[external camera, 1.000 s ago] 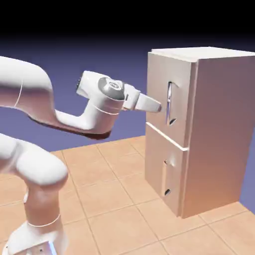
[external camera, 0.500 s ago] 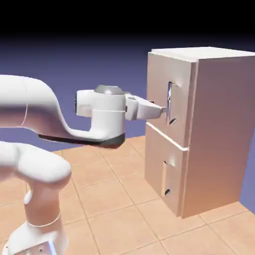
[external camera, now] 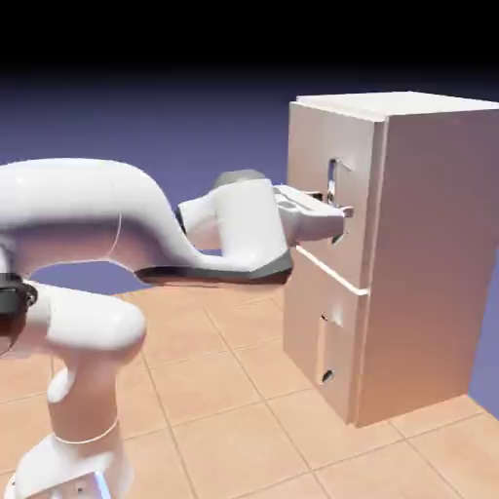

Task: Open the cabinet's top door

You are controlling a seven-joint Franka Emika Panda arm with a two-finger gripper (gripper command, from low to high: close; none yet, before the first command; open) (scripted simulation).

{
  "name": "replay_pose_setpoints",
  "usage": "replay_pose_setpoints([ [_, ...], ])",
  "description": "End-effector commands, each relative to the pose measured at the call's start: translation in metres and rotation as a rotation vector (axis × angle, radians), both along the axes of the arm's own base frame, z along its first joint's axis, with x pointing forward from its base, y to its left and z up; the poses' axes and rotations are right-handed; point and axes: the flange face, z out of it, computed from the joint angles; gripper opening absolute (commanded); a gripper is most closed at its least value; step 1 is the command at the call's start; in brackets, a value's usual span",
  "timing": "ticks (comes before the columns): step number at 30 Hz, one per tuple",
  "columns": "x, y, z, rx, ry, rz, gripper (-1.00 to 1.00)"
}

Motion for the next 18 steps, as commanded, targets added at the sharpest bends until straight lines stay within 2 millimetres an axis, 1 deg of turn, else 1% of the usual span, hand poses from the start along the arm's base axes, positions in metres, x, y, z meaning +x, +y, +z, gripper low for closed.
replay_pose_setpoints([
  [1, -0.006, 0.003, 0.000, 0.000, 0.000, -0.024, -1.00],
  [5, -0.028, 0.017, 0.000, 0.000, 0.000, -0.117, -1.00],
  [9, -0.045, 0.029, 0.000, 0.000, 0.000, -0.192, -1.00],
  [18, -0.076, 0.057, 0.000, 0.000, 0.000, -0.339, -1.00],
])
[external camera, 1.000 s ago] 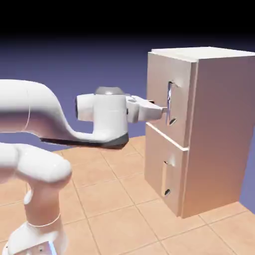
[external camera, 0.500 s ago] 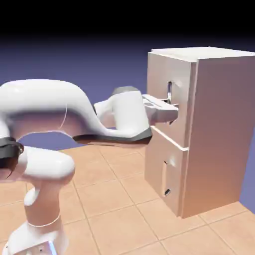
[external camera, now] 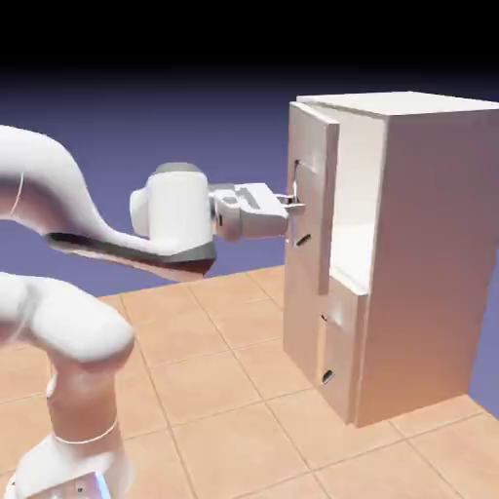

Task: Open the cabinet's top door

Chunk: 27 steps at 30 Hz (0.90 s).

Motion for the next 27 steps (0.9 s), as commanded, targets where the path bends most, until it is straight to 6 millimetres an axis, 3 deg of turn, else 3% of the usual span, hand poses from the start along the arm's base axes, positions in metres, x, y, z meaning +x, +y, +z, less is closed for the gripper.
replay_pose_setpoints([
  [1, -0.002, 0.003, 0.000, 0.001, 0.000, -0.014, -1.00],
  [16, -0.046, 0.066, 0.000, 0.001, 0.000, -0.288, -1.00],
  [27, -0.072, 0.142, 0.000, 0.001, 0.000, -0.575, -1.00],
])
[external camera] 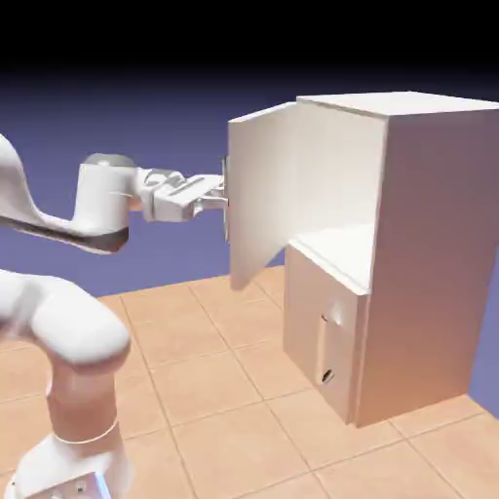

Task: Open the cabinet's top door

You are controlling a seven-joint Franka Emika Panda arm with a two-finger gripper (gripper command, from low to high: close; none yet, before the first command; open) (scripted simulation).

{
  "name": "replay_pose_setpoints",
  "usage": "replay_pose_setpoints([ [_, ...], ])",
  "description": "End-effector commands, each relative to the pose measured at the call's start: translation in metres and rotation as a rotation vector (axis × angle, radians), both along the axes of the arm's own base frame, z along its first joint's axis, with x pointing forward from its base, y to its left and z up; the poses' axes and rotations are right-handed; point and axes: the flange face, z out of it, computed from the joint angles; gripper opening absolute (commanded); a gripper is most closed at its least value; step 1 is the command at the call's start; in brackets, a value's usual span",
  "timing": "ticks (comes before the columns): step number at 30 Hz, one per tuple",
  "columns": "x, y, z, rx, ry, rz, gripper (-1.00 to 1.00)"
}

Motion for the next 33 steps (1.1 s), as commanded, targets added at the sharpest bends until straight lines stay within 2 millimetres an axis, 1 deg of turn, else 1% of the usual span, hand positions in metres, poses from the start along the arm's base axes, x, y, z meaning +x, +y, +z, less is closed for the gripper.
replay_pose_setpoints([
  [1, -0.001, 0.008, 0.000, 0.000, 0.000, -0.032, -1.00],
  [5, -0.005, 0.043, 0.000, 0.000, 0.000, -0.155, -1.00],
  [9, -0.004, 0.076, 0.000, 0.000, 0.000, -0.273, -1.00],
  [15, 0.003, 0.115, 0.000, 0.000, 0.000, -0.415, -1.00],
  [20, 0.009, 0.137, 0.000, 0.000, 0.000, -0.495, -1.00],
  [33, 0.027, 0.179, 0.000, 0.000, 0.000, -0.658, -1.00],
])
